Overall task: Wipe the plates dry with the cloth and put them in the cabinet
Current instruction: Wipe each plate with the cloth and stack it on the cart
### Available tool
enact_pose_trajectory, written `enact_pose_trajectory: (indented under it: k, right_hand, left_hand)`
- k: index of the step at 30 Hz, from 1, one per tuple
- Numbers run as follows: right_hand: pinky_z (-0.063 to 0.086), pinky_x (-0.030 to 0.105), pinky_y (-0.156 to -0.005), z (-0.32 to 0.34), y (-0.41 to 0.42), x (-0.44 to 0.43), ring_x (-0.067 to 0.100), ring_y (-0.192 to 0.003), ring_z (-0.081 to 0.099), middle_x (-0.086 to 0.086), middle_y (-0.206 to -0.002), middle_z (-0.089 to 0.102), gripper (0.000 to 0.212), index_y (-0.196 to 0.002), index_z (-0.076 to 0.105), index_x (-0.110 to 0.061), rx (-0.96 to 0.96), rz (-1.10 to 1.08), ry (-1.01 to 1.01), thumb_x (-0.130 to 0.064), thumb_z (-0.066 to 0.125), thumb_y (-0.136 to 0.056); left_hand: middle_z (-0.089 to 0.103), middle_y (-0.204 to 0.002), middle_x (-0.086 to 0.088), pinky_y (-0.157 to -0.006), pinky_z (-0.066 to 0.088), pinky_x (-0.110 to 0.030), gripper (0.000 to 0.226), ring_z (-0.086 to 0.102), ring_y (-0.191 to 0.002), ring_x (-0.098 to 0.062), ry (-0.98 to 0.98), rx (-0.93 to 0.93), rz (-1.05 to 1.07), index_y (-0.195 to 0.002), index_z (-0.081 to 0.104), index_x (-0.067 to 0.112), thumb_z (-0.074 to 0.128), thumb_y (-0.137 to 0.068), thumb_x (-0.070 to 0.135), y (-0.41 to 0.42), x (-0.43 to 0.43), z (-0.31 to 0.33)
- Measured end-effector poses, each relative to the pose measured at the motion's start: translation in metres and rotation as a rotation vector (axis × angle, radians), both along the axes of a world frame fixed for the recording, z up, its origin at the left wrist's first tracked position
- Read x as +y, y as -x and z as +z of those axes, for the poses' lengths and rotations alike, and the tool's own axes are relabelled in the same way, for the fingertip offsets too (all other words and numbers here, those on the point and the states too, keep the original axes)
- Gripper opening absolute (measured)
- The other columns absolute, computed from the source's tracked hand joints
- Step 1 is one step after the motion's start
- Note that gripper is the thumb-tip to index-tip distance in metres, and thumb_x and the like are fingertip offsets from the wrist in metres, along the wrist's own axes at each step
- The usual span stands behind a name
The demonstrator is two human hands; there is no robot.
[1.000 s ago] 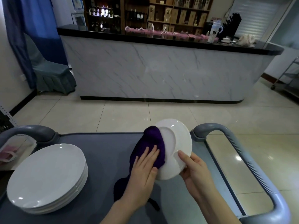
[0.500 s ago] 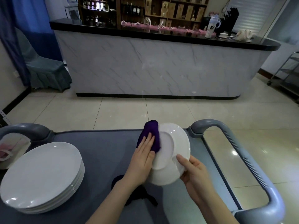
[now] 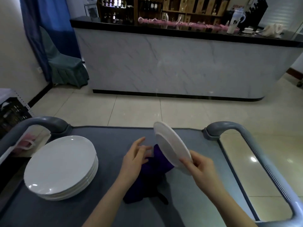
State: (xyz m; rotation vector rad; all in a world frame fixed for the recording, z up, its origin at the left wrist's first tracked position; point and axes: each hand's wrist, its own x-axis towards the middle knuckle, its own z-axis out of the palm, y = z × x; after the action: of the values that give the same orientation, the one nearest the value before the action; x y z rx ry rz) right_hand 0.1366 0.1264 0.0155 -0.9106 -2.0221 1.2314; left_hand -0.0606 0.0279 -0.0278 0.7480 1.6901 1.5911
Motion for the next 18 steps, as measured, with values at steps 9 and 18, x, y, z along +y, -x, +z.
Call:
enact_pose_trajectory:
  k: [9,18]
  right_hand:
    - [0.056,0.023,-0.056,-0.028,0.029,-0.022,0.014,-0.089,0.074,-0.005,-0.102,0.078,0.051,-0.107,0.078,-0.018,-0.222,0.301,-0.86,0.003,0.088,-0.062]
    - [0.06,0.026,-0.061,-0.042,0.043,-0.011,0.015,-0.105,0.072,-0.007,-0.121,0.072,0.059,-0.116,0.074,-0.023,-0.274,0.551,-0.896,-0.004,0.091,-0.062]
  left_hand:
    - [0.073,-0.1,-0.011,-0.061,0.06,-0.034,0.023,0.075,-0.077,-0.021,-0.022,-0.437,0.333,-0.114,0.063,0.012,0.061,-0.096,0.026,0.007,-0.025,0.02]
    - [0.066,-0.111,-0.011,-0.051,0.055,-0.029,0.039,0.067,-0.081,-0.023,-0.026,-0.391,0.489,-0.123,0.055,0.011,0.055,-0.09,-0.009,0.007,-0.043,0.017]
